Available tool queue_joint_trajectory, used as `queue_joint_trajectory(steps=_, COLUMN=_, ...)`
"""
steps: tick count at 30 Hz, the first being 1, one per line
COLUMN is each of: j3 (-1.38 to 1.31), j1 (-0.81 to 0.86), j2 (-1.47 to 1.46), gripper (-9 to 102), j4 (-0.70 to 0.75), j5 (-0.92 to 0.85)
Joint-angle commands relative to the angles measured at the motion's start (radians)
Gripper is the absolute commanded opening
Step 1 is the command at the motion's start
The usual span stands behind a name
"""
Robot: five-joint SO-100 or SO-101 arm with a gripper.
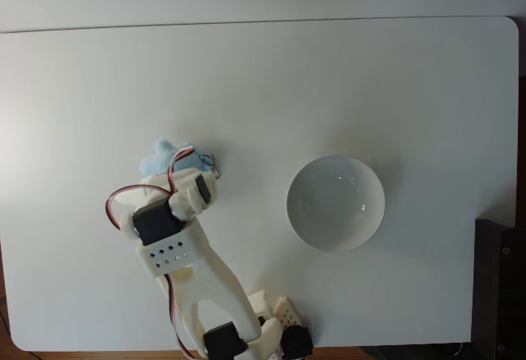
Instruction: Grasp a skyblue doll and put it into the bowl.
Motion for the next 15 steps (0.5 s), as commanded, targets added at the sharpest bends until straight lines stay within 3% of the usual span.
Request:
queue_joint_trajectory(steps=1, j3=-0.009, j1=-0.006, j2=-0.005, gripper=74, j4=-0.005, j5=-0.006)
queue_joint_trajectory(steps=9, j3=-0.012, j1=-0.011, j2=-0.052, gripper=75, j4=-0.015, j5=-0.005)
queue_joint_trajectory(steps=15, j3=-0.011, j1=-0.029, j2=-0.069, gripper=86, j4=-0.115, j5=-0.005)
